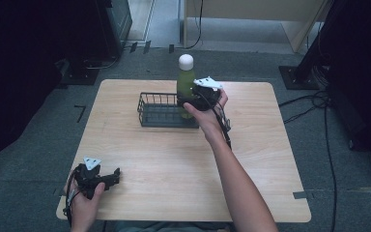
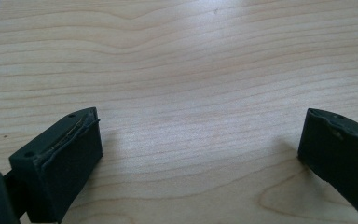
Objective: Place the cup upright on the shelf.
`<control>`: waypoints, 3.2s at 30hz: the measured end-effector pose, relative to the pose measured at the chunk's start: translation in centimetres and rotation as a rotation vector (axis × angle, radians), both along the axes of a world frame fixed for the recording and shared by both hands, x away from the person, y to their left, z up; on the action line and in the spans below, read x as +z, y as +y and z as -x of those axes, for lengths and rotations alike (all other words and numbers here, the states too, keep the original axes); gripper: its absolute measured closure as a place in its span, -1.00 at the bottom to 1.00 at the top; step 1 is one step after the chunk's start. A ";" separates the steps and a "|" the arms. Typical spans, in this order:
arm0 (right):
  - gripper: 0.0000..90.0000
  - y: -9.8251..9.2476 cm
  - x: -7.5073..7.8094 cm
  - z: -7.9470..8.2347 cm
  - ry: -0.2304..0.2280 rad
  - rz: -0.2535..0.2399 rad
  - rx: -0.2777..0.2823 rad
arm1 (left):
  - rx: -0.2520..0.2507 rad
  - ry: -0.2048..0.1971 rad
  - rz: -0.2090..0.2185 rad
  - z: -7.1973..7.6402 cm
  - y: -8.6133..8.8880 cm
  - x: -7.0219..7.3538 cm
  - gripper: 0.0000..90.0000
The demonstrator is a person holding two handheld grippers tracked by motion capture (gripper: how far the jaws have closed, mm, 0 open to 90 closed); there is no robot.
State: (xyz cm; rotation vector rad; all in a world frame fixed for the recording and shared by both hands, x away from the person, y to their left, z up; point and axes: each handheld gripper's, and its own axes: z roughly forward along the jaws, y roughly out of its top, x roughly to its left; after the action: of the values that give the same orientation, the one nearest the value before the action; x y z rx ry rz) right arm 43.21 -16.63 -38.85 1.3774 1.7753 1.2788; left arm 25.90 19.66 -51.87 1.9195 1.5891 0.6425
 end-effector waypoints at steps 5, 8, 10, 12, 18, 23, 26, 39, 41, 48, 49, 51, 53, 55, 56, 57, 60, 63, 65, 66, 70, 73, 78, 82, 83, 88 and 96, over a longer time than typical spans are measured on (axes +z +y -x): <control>-1.00 -0.8 0.2 0.8 -0.003 0.004 0.021 | -0.004 0.001 0.000 0.0 0.0 0.0 -1.00; -1.00 -1.4 0.1 1.7 -0.006 0.011 0.041 | -0.005 0.002 -0.001 0.0 0.0 0.0 -1.00; -1.00 -1.6 0.0 1.9 -0.008 0.009 0.046 | -0.005 0.002 -0.001 0.0 0.0 0.0 -1.00; -1.00 -1.9 -0.1 2.4 -0.008 0.010 0.052 | -0.005 0.002 -0.001 0.0 0.0 0.0 -1.00; -1.00 -3.2 -0.7 4.2 -0.007 0.004 0.066 | -0.005 0.001 -0.001 0.0 0.0 0.0 -1.00; -1.00 -4.5 -1.4 5.6 -0.001 0.009 0.058 | -0.005 0.002 -0.001 0.0 0.0 0.0 -1.00; -1.00 -5.4 -1.6 6.5 0.001 0.013 0.053 | -0.005 0.002 -0.001 0.0 0.0 0.0 -1.00; -1.00 -8.9 -3.2 9.4 0.016 0.014 0.011 | -0.005 0.000 0.000 0.0 0.0 0.0 -1.00; -1.00 -9.5 -3.6 9.9 0.022 0.009 0.002 | -0.005 0.000 0.000 0.0 0.0 0.0 -1.00; -1.00 -11.4 -4.6 11.3 0.038 0.009 -0.028 | -0.007 0.002 -0.002 0.0 0.0 0.0 -1.00; -1.00 -11.6 -4.7 11.4 0.040 0.007 -0.032 | -0.007 0.001 -0.002 0.0 0.0 0.0 -1.00; -1.00 -12.2 -5.1 11.8 0.046 0.008 -0.036 | -0.007 0.002 -0.002 0.0 0.0 0.0 -1.00; -1.00 -12.6 -5.3 12.2 0.050 0.007 -0.045 | -0.007 0.002 -0.002 0.0 0.0 0.0 -1.00; -1.00 -13.1 -5.5 12.4 0.053 0.009 -0.051 | -0.007 0.002 -0.002 0.0 0.0 0.0 -1.00; -1.00 -13.4 -5.7 12.6 0.056 0.007 -0.054 | -0.007 0.002 -0.002 0.0 0.0 0.0 -1.00; -1.00 -13.6 -5.8 12.8 0.058 0.007 -0.060 | -0.007 0.002 -0.002 0.0 0.0 0.0 -1.00; -1.00 -14.4 -6.2 13.2 0.065 0.009 -0.071 | -0.007 0.002 -0.002 0.0 0.0 0.0 -1.00; -1.00 -15.2 -6.6 13.7 0.071 0.011 -0.086 | -0.007 0.001 -0.002 0.0 0.0 0.0 -1.00; -1.00 -15.7 -6.9 14.0 0.077 0.008 -0.096 | -0.007 0.002 -0.002 0.0 0.0 0.0 -1.00; -1.00 -16.0 -7.1 14.2 0.080 0.008 -0.102 | -0.007 0.002 -0.002 0.0 0.0 0.0 -1.00; -1.00 -16.9 -7.7 14.8 0.096 0.015 -0.119 | -0.007 0.002 -0.002 0.0 0.0 0.0 -1.00; -1.00 -17.7 -8.2 15.3 0.106 0.018 -0.131 | -0.007 0.002 -0.002 0.0 0.0 0.0 -1.00; -1.00 -18.9 -8.9 16.2 0.121 0.023 -0.150 | -0.007 0.002 -0.003 0.0 0.0 0.0 -1.00; -1.00 -20.0 -9.4 17.0 0.133 0.024 -0.171 | -0.007 0.001 -0.002 0.0 0.0 0.0 -1.00; -1.00 -20.1 -9.6 17.1 0.137 0.023 -0.175 | -0.007 0.002 -0.003 0.0 0.0 0.0 -1.00; -1.00 -21.5 -10.5 18.0 0.160 0.030 -0.203 | -0.007 0.002 -0.002 0.0 0.0 0.0 -1.00; -1.00 -23.2 -11.5 19.3 0.192 0.047 -0.237 | -0.007 0.002 -0.002 0.0 0.0 0.0 -1.00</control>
State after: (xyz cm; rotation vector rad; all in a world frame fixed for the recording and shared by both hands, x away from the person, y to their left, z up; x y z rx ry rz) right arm 23.96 -39.81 -50.34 1.6747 1.6901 1.0024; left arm 25.90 19.66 -51.86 1.9268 1.5828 0.6406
